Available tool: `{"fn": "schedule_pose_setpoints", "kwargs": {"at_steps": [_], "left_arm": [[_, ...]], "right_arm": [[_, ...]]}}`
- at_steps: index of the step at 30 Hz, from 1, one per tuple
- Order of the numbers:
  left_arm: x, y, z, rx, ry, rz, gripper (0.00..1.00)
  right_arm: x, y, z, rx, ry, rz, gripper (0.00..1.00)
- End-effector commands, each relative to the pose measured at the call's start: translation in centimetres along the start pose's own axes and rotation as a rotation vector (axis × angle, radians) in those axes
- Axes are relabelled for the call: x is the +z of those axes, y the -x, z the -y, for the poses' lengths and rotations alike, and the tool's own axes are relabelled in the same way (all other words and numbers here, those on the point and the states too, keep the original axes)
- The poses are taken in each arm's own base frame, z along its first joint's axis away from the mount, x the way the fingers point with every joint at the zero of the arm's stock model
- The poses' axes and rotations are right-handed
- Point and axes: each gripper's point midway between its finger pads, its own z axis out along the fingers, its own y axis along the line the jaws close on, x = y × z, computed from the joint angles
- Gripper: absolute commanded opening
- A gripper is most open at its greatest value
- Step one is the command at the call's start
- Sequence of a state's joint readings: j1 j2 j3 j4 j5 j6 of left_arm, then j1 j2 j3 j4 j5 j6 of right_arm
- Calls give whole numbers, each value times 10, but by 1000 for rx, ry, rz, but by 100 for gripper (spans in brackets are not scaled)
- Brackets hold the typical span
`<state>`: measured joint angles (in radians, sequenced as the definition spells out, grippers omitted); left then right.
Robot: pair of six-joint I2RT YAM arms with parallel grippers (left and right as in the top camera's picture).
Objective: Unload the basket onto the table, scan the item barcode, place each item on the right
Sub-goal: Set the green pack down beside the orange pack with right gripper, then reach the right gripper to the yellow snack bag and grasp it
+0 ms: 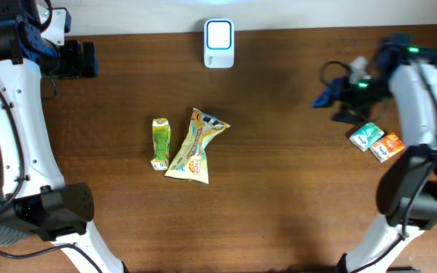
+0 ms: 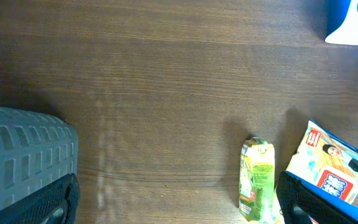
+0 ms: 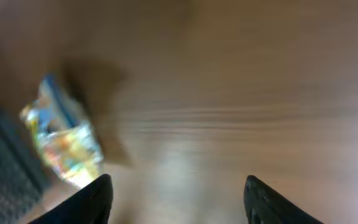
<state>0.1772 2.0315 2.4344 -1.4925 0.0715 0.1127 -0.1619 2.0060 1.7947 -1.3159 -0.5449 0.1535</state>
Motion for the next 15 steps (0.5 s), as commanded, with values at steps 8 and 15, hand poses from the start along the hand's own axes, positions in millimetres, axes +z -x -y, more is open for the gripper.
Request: {"fn": "schedule_pose_setpoints", "kwargs": {"at_steps": [8,15], "left_arm": [[0,0,-3,7,0,1,99],[0,0,-3,7,0,1,99]], "right_arm": [[220,-139,-180,-367,76,-239,99],[251,-132,-152,-391,1,-253,4]]}}
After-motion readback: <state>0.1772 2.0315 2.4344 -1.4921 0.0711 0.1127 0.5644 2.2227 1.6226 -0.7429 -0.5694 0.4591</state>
